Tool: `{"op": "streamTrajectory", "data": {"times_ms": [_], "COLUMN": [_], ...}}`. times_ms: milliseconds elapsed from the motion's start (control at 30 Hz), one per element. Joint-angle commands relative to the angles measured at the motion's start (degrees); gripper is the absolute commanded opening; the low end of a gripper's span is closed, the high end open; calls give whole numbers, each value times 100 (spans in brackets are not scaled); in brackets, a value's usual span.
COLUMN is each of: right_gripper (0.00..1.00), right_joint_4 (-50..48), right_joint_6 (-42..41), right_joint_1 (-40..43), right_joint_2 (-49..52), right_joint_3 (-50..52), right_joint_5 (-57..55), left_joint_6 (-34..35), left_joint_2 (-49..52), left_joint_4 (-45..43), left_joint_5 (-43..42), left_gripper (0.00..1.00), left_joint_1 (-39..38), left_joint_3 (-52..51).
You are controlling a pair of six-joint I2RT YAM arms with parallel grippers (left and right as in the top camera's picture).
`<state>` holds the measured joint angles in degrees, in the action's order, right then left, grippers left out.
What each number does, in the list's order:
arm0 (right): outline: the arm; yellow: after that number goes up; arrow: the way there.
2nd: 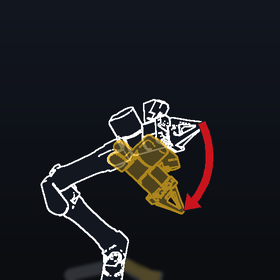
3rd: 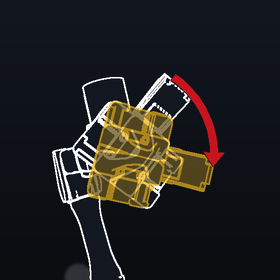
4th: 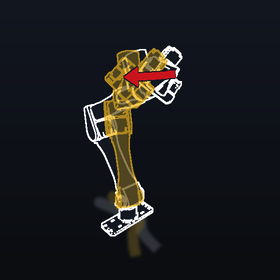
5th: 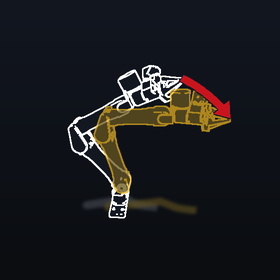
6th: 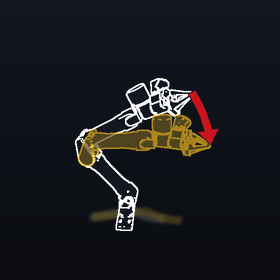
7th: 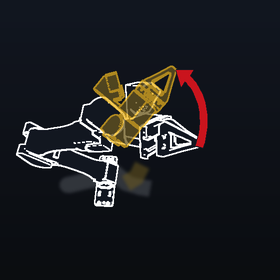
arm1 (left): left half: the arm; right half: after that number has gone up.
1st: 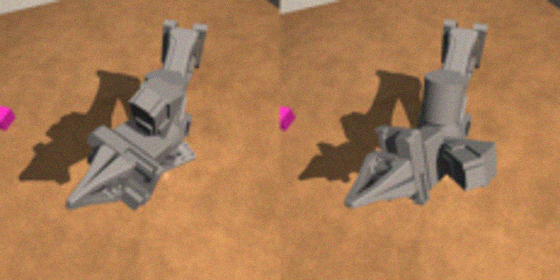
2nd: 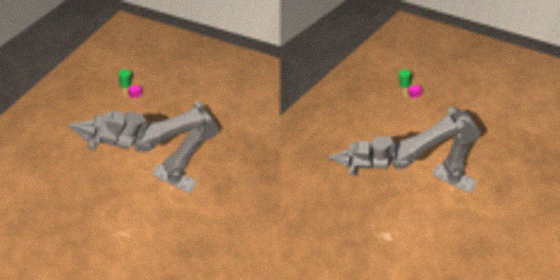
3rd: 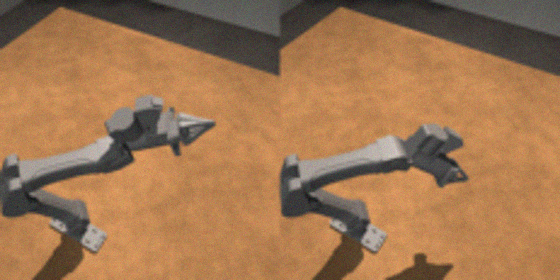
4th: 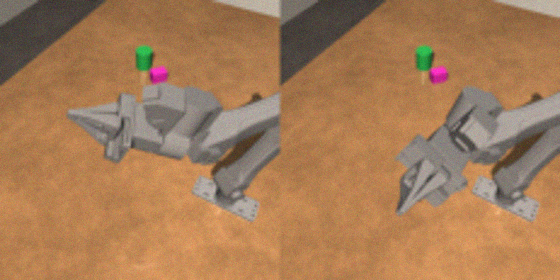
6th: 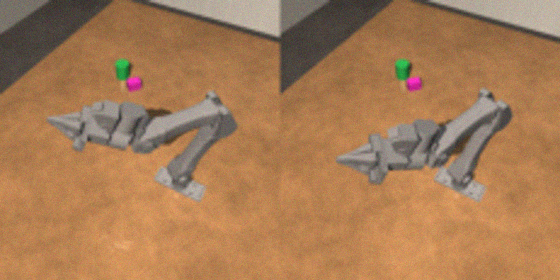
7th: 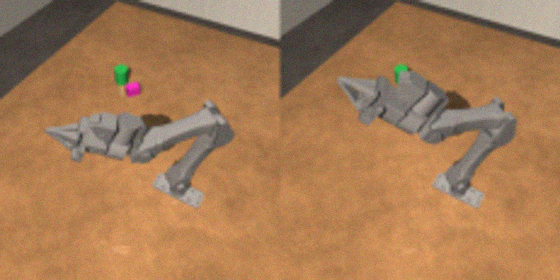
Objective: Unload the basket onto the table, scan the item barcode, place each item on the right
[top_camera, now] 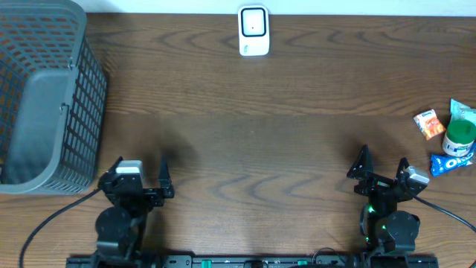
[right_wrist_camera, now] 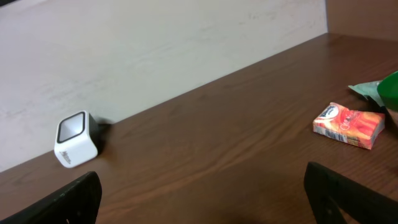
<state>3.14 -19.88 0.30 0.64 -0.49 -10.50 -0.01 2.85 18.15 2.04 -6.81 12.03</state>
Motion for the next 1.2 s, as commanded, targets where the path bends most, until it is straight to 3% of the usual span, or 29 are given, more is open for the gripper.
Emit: {"op": "streamTrajectory", "data": {"times_ms": [0, 433, 600, 1167], "right_gripper": [99, 99, 99, 99], "right_joint_4": [7, 7, 7, 7], "right_joint_6": [87, 87, 87, 87], "right_joint_1": [-31, -31, -31, -31], "right_joint_2": [-35, -35, -35, -35], "right_joint_3": [20, 20, 20, 20], "right_joint_5": [-11, -11, -11, -11], "left_joint_6": [-37, -39, -35, -20], "left_joint_2": [-278, -275, -275, -275], "left_joint_4": [-188, -516, -1447, -1438], "left_joint_5": [13, 321, 306, 249], "left_gripper": [98, 98, 98, 98], "left_joint_1": [26, 37, 35, 35], "left_joint_3": [-402, -800, -1187, -1180]}}
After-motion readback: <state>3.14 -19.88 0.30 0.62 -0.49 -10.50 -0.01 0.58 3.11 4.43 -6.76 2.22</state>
